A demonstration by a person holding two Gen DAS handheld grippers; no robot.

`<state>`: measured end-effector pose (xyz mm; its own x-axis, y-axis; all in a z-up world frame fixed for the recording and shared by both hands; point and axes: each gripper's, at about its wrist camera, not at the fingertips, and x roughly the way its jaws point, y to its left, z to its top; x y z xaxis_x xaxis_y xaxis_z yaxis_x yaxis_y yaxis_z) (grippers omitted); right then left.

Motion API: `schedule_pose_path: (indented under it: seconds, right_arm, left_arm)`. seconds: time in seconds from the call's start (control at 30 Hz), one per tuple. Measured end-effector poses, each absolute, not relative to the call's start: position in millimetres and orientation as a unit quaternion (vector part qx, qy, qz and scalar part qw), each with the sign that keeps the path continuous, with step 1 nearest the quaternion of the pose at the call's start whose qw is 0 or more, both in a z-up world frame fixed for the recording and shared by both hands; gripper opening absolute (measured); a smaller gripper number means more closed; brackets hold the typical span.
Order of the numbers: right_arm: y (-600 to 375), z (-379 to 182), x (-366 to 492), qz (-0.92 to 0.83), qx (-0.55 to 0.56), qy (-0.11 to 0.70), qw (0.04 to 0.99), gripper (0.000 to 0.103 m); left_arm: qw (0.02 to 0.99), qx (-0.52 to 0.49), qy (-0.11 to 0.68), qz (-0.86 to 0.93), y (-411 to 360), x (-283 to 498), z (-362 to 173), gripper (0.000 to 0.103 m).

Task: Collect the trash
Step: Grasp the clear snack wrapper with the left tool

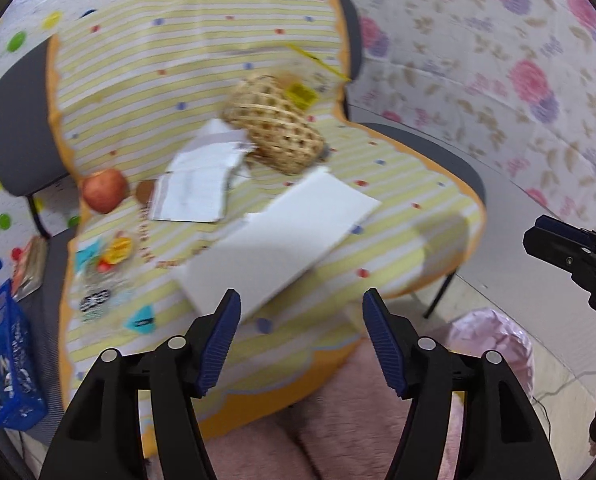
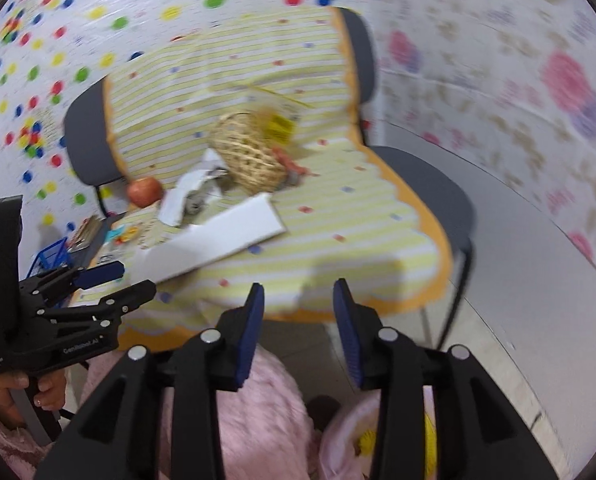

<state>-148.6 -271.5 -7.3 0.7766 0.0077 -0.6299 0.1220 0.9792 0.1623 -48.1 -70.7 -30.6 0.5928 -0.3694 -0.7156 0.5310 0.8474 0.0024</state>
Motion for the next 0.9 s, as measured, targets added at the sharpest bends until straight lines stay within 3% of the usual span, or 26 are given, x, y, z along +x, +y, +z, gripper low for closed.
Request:
schedule_pose_path:
  seconds: [0.27, 0.4, 0.73, 0.83, 0.9]
  right_arm:
    - [-229.7, -9.2, -101.6, 0.013, 0.059, 0.338, 0.939, 0.045]
    - [-212.9, -17.8, -82.2, 0.029, 0.043, 0.347, 0.936, 0.053]
    - [-200.3, -28.9, -55.9, 0.038, 0.038, 0.364, 0.93, 0.057]
    - [-202.0, -32.2, -54.4, 0.035, 0.037, 0.368, 0.929, 0.057]
    - [-203.6, -35.4, -54.2, 0.034, 0.039, 0.372, 0.927, 0.057]
  left_arm:
    - [0.908, 0.06, 0.402, -0.106, 11.8, 6.1, -44.4, 0.084]
    - [0.902, 0.046, 0.424, -0.062, 39.9, 28.6, -60.5, 0.087]
    - [0.886, 0.01, 0.457, -0.082, 51.4, 75.9, -96.1, 0.092]
    - [0.886, -0.002, 0.455, -0.093, 56.0, 81.7, -98.3, 0.086]
    - [0.887, 0.0, 0.451, -0.097, 56.4, 81.8, -96.5, 0.064]
